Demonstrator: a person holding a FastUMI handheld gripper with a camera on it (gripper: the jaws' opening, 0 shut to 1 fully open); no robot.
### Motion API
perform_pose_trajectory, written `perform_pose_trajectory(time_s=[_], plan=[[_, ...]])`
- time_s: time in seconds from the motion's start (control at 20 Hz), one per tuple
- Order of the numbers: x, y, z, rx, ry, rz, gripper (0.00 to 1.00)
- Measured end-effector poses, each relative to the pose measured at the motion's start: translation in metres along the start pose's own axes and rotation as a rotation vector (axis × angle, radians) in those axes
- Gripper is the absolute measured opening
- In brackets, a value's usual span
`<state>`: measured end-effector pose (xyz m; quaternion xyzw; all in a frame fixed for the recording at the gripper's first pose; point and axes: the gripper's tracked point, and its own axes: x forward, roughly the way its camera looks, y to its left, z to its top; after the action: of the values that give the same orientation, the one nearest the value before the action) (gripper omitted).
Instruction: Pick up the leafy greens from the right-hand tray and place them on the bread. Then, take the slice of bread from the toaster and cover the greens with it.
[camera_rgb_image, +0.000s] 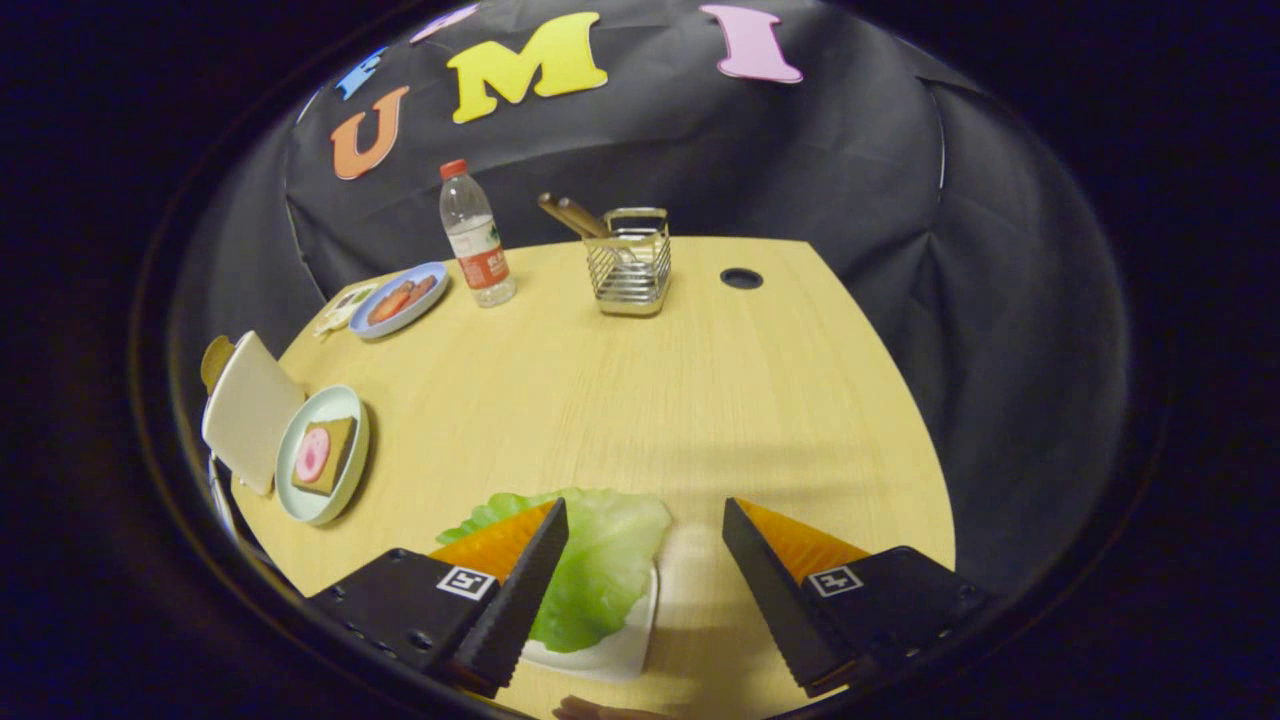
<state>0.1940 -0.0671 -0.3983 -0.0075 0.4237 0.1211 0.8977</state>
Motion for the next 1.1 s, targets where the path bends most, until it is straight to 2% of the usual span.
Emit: perform_pose_trajectory(time_s=[0.3, 0.4, 0.5, 0.95, 1.0, 1.1], plan=[[0.021, 0.013, -0.014, -0.004, 0.088, 0.050, 0.95], [0.025, 0.016, -0.013, 0.003, 0.093, 0.044, 0.90], [0.026, 0.016, -0.012, 0.005, 0.084, 0.033, 0.79], [0.021, 0.016, -0.005, -0.041, 0.056, -0.016, 0.12], [0.021, 0.018, -0.003, -0.046, 0.048, -0.012, 0.12], [0.018, 0.021, -0.003, -0.048, 0.049, -0.034, 0.01]])
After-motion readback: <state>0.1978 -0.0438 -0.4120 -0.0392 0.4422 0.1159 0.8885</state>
